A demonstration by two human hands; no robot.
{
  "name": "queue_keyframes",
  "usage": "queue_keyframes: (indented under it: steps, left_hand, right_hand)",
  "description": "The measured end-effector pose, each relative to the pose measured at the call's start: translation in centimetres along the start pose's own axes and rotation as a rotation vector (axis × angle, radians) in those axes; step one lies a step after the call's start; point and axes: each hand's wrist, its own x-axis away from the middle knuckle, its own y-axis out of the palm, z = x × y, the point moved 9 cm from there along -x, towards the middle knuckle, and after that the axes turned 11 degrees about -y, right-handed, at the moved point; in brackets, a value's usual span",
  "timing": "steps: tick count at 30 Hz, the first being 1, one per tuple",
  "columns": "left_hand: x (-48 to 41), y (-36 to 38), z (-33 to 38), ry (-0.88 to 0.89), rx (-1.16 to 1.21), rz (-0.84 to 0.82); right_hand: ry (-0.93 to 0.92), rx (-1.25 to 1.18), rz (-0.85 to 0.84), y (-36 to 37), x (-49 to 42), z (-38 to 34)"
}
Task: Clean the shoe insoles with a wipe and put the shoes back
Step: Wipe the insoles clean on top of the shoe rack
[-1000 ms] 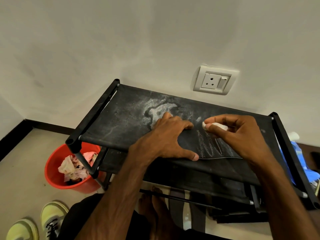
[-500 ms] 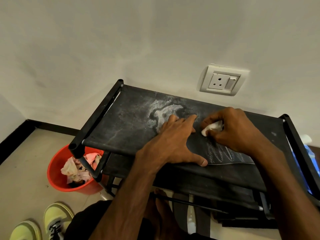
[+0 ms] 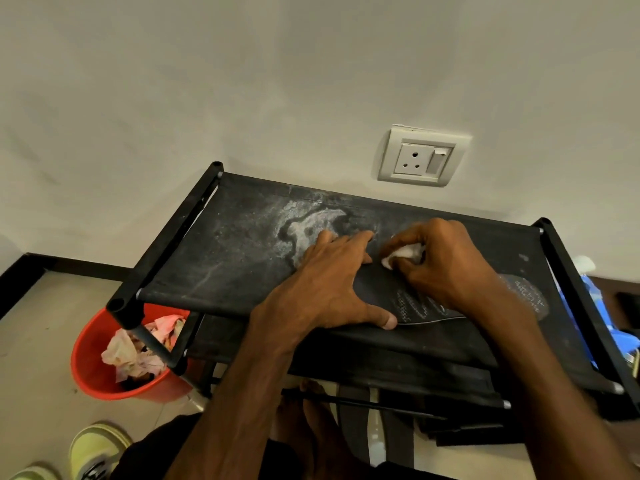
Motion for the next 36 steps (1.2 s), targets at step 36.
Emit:
queue_keyframes:
  steps: [36]
  left_hand:
    - [0.1,-0.3,-0.2,-0.029,0.001,0.053]
  right_hand:
    - [-0.127,-0.049,-0.252,0.4,1.4,-2.0]
